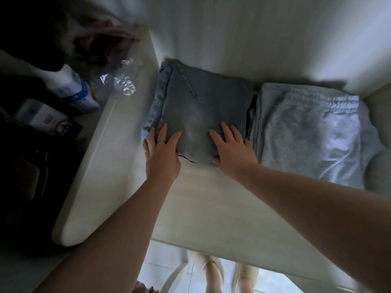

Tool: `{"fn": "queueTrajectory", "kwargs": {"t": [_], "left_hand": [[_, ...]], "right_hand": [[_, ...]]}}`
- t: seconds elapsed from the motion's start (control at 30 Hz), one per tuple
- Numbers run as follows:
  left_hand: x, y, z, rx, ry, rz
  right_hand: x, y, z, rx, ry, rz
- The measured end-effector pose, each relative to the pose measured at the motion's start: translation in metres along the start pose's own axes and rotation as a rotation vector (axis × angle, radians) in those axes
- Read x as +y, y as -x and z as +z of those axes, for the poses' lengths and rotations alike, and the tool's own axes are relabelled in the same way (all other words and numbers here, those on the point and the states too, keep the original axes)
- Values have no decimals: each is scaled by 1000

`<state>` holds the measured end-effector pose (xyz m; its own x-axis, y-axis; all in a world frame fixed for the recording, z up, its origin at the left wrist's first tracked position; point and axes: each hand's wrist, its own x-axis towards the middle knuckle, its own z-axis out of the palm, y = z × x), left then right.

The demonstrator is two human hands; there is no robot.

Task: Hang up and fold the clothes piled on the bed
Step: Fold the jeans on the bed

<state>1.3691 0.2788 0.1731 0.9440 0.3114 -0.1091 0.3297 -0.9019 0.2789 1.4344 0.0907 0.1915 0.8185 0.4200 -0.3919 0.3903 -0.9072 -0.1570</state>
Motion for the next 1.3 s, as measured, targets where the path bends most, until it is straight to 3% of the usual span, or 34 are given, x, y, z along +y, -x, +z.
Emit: {"fn": "queueTrajectory", "kwargs": {"t": [0.17,0.37,0.57,0.7,0.97,1.3], "left_hand": [[1,-12,5,-10,-20,-8],[5,39,14,-28,-39,1],[19,114,15,-390,8,-92],[27,169,0,-512,24,-120],[22,252,-68,-401,121,-172],[38,358,-171,-143,195,-411]], "right_hand": [[1,-13,1,-2,-6,5],[0,24,19,34,-30,8],[-6,97,36,-152,3,13],[-9,156,39,-191,-57,43],[-9,251,14,-138,-107,19],[-56,331,-35,-12,-297,-374]]}}
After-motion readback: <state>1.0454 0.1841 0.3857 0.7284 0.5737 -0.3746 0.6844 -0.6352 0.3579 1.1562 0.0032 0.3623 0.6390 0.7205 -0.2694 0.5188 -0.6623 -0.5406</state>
